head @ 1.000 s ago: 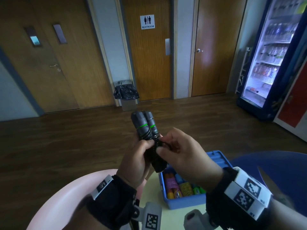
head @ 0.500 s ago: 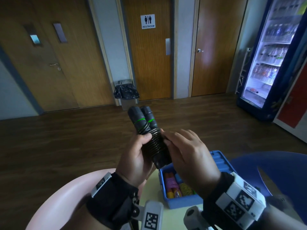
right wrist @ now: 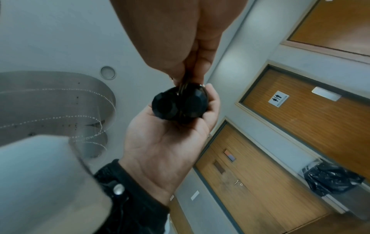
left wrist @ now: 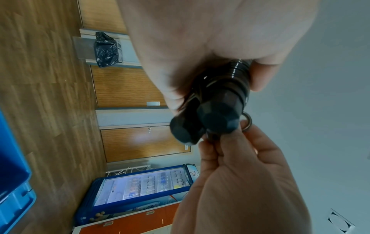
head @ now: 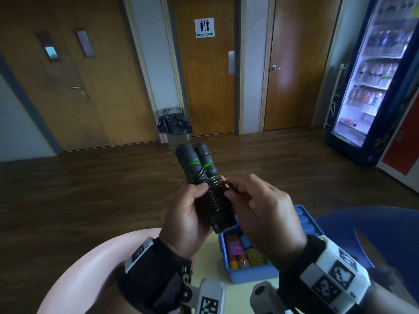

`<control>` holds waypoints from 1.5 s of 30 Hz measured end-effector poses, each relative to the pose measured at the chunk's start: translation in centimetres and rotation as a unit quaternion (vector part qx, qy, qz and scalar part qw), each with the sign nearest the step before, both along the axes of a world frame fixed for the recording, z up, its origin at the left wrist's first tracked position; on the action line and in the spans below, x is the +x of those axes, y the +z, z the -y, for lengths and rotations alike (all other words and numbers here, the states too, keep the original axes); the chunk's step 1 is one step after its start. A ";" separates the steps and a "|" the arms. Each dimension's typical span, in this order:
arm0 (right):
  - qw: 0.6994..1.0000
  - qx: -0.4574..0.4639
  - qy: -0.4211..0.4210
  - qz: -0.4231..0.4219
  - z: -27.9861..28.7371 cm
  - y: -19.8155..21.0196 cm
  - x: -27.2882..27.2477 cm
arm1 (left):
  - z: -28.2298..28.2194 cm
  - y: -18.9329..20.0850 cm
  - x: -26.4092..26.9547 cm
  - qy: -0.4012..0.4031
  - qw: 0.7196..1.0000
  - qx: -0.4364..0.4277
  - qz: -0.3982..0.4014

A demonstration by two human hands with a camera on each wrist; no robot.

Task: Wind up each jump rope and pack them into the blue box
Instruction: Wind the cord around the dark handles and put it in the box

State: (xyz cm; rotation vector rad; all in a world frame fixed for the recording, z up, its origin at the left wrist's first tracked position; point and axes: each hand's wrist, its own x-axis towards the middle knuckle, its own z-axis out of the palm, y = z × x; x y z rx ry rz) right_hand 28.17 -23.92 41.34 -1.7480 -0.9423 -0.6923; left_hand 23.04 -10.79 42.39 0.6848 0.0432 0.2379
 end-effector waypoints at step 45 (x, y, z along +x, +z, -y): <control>0.994 -0.061 0.085 -0.018 1.2 0.6 0.8 | -1.5 -0.6 0.0 -0.004 0.956 0.289 0.048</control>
